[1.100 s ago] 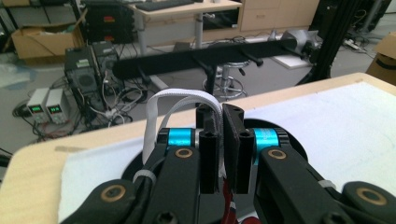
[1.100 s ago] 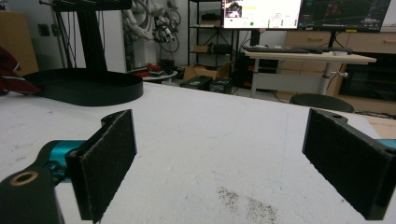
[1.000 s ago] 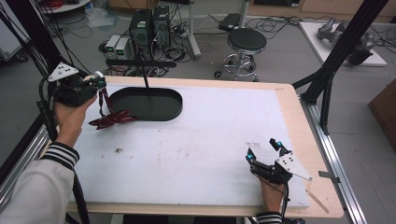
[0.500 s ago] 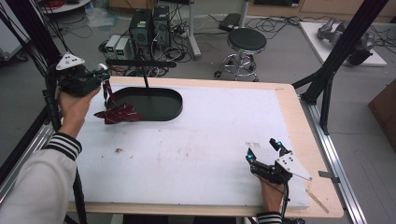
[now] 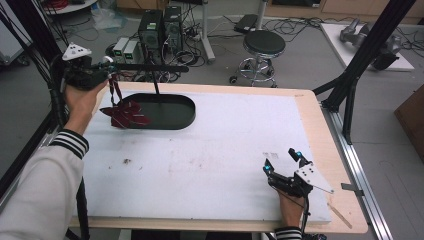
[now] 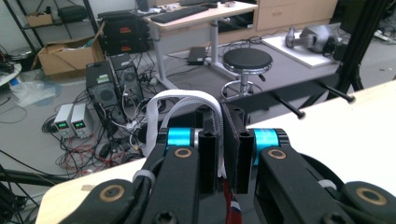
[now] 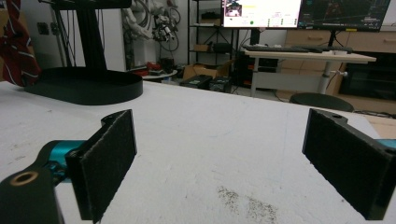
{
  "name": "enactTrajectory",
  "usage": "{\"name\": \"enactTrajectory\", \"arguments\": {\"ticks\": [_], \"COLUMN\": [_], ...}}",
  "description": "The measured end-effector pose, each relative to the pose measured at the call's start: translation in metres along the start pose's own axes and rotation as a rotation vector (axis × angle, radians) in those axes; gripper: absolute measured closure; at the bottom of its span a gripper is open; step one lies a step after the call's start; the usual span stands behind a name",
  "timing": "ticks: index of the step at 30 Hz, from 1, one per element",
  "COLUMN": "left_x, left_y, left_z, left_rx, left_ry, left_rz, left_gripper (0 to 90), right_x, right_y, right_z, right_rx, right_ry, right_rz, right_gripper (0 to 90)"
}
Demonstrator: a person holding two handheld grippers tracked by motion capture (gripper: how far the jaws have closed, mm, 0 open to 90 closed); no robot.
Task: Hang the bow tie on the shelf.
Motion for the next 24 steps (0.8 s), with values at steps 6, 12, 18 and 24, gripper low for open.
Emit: {"name": "enactTrajectory", "arguments": {"ticks": [6,12,18,24], "left_x": [-0.008,-0.017,-0.027,-0.036], "left_y": [-0.001,0.002,0.003,0.004], "left_z": [0.012,0.024,0.029,0.024], "left_rx": [-0.004,-0.014,-0.033,-0.04], "left_ry": [0.022,0.046,0.043,0.019], "left_rz": [-0.003,-0.001,0.022,0.029], "left_gripper": [84.6,84.6,84.5,84.4], "right_x": [0.0,-0.001,-0.001,-0.001], "right_y": [0.0,-0.001,-0.001,-0.001], "right_z": [0.0,0.0,0.0,0.0], "right_rx": [0.007,0.003,0.003,0.001], "right_ry": [-0.004,-0.01,-0.01,-0.009], "right_rz": [-0.003,-0.005,-0.007,-0.007], "right_gripper": [8.9,8.9,8.9,8.9]}}
Point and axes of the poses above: each handheld gripper's, and its own axes: x roughly backward along the jaws, z roughly out of its top, y roughly to its right, the point moved 4 cm from there along -x, roughly forward along the jaws, and after that the axes turned 15 degrees about z, right-handed, at the moved point
